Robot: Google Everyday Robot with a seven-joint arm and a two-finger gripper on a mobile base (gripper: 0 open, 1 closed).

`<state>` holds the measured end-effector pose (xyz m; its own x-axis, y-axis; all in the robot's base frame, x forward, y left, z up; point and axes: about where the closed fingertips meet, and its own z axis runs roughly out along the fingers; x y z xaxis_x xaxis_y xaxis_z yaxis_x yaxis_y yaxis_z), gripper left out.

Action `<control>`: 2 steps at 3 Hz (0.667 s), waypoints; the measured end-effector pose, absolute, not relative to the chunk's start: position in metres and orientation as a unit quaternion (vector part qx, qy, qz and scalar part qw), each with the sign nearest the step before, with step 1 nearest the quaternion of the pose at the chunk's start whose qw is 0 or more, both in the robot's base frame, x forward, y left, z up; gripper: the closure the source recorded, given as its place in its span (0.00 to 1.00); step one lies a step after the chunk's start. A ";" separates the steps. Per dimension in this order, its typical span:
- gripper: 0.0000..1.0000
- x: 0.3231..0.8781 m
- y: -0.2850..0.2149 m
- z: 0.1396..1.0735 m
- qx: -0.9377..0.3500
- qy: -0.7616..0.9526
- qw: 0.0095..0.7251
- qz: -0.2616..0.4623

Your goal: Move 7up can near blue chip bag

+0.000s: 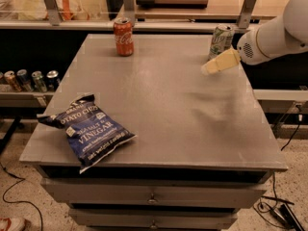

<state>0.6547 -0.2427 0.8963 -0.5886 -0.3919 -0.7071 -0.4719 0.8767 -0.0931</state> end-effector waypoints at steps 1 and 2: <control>0.00 0.681 -0.230 0.889 -0.236 0.886 0.398 0.033; 0.00 0.708 -0.227 0.881 -0.215 0.886 0.411 0.009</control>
Offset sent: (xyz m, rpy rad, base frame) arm 0.0870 0.0135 -0.0221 -0.0566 -0.1134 -0.1803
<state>0.7078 -0.2275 0.8810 -0.5706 -0.3726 -0.7319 -0.3880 0.9077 -0.1596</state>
